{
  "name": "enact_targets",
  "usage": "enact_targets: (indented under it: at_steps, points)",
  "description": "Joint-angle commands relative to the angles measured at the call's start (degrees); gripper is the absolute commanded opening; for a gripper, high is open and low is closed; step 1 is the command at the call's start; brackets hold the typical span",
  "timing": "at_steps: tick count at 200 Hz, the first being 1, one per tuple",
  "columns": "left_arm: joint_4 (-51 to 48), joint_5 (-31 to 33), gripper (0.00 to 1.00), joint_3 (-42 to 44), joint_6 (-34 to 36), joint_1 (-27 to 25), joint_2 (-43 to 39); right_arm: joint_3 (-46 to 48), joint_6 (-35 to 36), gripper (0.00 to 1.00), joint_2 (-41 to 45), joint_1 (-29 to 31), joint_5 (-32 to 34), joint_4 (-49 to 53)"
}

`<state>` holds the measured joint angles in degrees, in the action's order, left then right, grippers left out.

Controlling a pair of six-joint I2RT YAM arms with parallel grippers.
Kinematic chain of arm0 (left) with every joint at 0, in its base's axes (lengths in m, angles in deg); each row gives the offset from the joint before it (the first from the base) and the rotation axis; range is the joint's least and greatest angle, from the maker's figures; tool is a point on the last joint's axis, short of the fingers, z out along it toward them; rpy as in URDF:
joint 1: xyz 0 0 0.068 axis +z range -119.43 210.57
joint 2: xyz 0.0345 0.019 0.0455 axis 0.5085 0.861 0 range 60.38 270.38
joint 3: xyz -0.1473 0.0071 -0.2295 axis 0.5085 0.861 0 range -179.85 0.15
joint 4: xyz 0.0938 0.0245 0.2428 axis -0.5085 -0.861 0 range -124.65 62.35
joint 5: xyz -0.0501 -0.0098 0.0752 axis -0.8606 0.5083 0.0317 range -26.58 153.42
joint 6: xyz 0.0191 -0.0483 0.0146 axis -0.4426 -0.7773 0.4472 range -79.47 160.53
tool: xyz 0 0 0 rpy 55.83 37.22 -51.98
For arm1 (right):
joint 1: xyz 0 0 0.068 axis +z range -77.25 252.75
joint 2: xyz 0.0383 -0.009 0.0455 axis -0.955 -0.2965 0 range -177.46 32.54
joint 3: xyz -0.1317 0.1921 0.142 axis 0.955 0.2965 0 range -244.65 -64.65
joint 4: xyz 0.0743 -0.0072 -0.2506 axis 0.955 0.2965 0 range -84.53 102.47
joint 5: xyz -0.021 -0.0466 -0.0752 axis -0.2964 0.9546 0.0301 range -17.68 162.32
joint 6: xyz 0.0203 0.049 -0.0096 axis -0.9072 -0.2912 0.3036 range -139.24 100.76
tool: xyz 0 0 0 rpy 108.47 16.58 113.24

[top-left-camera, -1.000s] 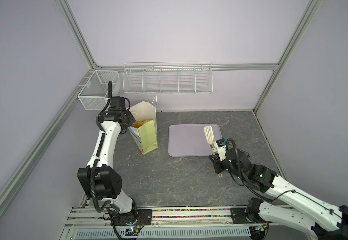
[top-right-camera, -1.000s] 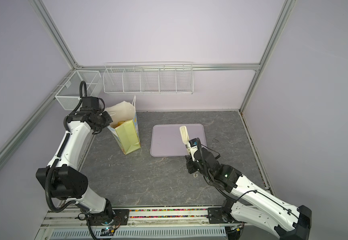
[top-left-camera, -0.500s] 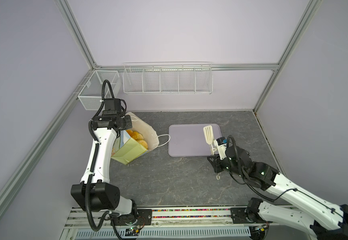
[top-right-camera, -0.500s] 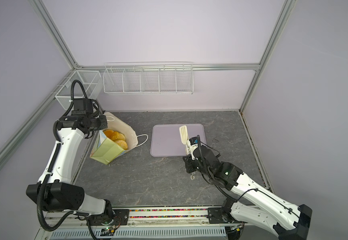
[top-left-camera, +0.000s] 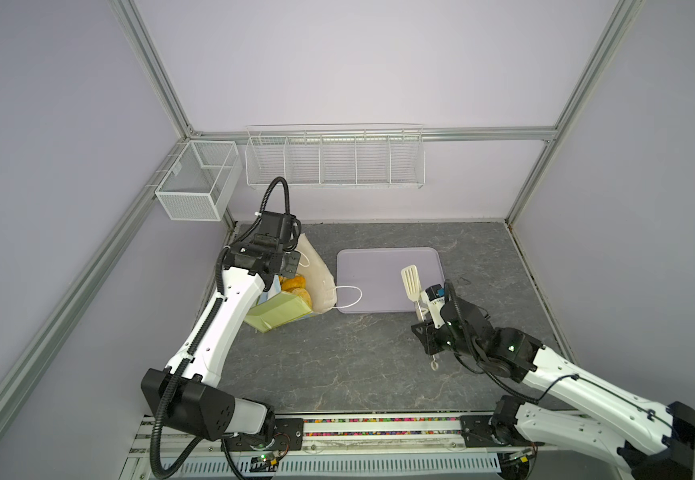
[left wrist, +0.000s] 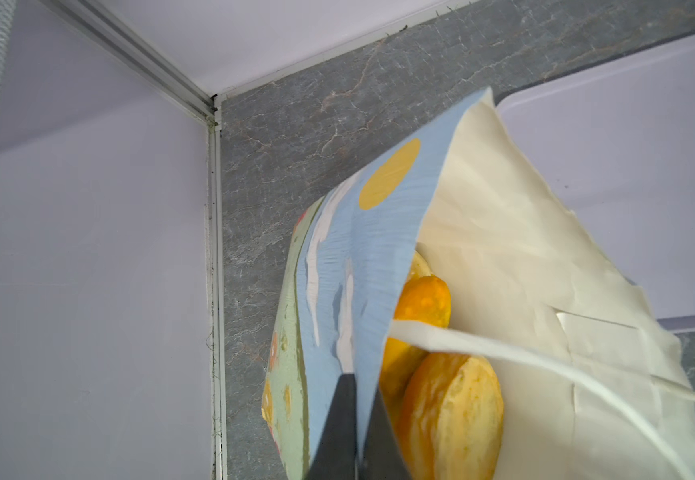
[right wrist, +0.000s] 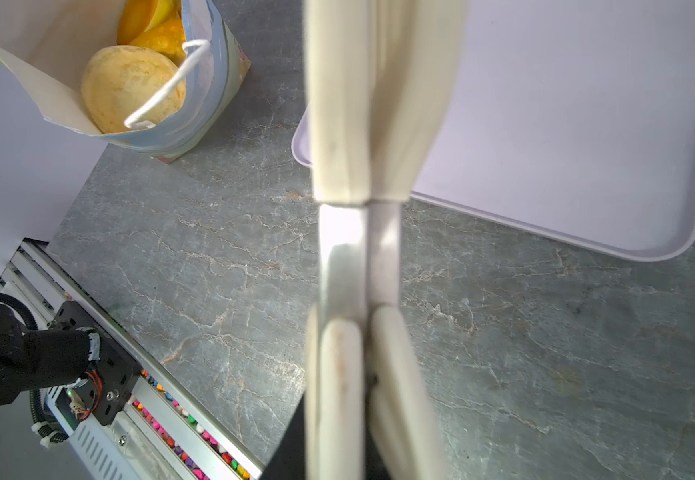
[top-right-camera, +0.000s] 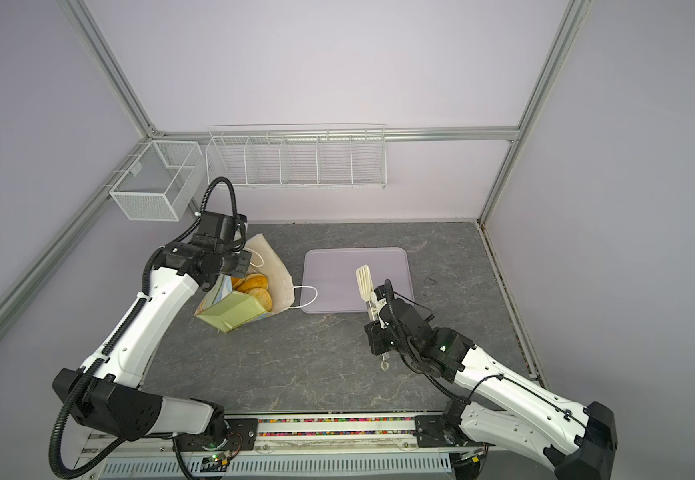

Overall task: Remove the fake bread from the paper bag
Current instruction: 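Tilt the paper bag with the left gripper while the right pushes tongs in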

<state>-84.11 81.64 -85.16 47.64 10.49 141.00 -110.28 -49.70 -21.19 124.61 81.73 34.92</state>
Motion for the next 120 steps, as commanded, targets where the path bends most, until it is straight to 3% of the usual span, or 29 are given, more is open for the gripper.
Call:
enact_targets:
  at_steps: [1, 57, 120]
  points:
    - [0.42, 3.37, 0.00, 2.70, 2.38, -3.51, -1.91, -0.49, -0.74, 0.15, 1.17, 0.26, 0.71, -0.55]
    - [2.51, 7.55, 0.00, 6.32, 1.15, -12.60, -4.71, -0.77, -0.67, 0.16, -0.20, 1.31, -2.20, -0.09]
    - [4.67, 6.59, 0.12, 11.29, -1.51, -13.10, -9.71, -10.31, 1.91, 0.17, -15.07, 8.66, -6.94, -1.22]
